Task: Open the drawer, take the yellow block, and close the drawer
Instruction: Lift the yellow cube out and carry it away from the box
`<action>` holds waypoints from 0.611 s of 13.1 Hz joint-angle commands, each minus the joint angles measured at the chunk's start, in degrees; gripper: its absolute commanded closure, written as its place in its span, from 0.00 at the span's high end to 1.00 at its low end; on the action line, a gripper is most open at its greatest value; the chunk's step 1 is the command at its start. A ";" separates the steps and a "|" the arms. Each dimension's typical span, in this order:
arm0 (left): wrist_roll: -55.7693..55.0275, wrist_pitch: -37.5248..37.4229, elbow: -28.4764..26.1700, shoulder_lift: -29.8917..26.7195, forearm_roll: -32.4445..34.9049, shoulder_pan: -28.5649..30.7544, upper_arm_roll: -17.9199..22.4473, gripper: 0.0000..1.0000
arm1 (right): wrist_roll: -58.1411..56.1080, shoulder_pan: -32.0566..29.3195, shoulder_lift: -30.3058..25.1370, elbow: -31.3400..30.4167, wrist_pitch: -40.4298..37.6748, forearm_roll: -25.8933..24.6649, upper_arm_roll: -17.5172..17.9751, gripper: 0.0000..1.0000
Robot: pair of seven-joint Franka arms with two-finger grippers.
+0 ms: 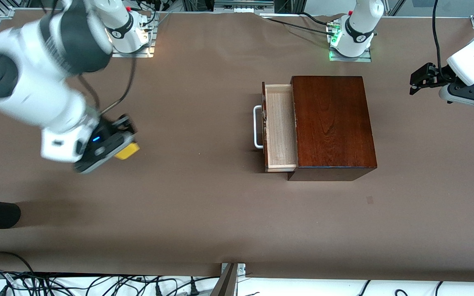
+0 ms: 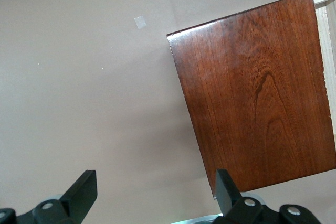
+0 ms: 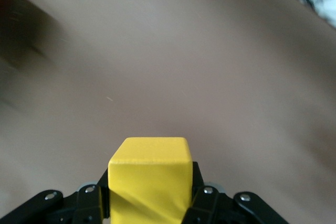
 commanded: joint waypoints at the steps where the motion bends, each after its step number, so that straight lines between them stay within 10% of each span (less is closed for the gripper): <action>1: -0.75 -1.46 1.98 0.85 1.43 -0.55 -0.17 1.00 | 2.61 -3.26 -3.11 -14.00 7.47 0.32 -1.36 0.00; 8: -0.67 -1.02 2.07 0.94 1.43 -0.20 -0.08 1.00 | 7.35 -9.43 0.66 -38.72 38.75 0.93 -3.48 0.00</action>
